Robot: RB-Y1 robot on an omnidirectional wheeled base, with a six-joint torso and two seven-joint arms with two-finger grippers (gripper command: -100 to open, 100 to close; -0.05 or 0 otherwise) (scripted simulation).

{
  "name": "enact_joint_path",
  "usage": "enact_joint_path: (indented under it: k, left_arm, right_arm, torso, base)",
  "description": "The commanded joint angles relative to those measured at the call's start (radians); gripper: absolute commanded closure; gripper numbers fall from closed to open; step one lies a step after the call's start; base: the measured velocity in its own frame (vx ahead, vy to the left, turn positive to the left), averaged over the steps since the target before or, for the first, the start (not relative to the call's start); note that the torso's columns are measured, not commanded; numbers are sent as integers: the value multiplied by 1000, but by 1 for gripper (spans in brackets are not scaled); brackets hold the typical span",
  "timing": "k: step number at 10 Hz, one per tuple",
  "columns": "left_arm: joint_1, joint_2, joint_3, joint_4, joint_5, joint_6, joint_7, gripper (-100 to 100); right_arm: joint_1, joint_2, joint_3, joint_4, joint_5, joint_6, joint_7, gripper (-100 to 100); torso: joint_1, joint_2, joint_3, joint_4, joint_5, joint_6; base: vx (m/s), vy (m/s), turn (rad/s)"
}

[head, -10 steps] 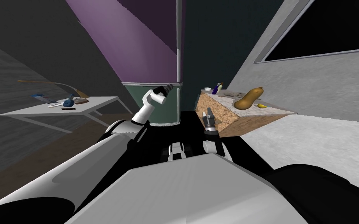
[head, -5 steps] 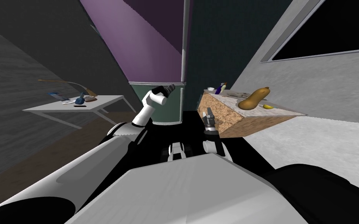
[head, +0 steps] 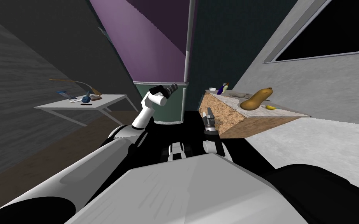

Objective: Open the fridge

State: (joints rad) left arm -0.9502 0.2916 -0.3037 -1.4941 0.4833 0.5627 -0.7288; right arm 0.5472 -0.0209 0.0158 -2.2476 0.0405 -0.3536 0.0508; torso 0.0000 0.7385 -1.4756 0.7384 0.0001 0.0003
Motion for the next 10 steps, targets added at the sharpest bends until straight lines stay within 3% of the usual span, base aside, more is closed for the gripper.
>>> enact_joint_path:
  k: [1,2,10]
  left_arm:
    - [-4,2,-2,-9,21,-2,-29,100]
    - [-15,9,-3,-8,24,7,-41,-100]
    - [-60,36,-8,4,20,61,-61,-100]
  right_arm:
    - [0,0,0,0,0,0,0,0]
    - [0,0,0,0,0,0,0,0]
    - [0,0,0,0,0,0,0,0]
  torso:
    - [-3,-2,-1,-1,-1,0]
    - [-3,-2,-1,-1,-1,0]
    - [1,-1,-1,-1,0,0]
  base:
    - [-4,6,0]
    - [97,-56,-36]
    - [183,-79,-29]
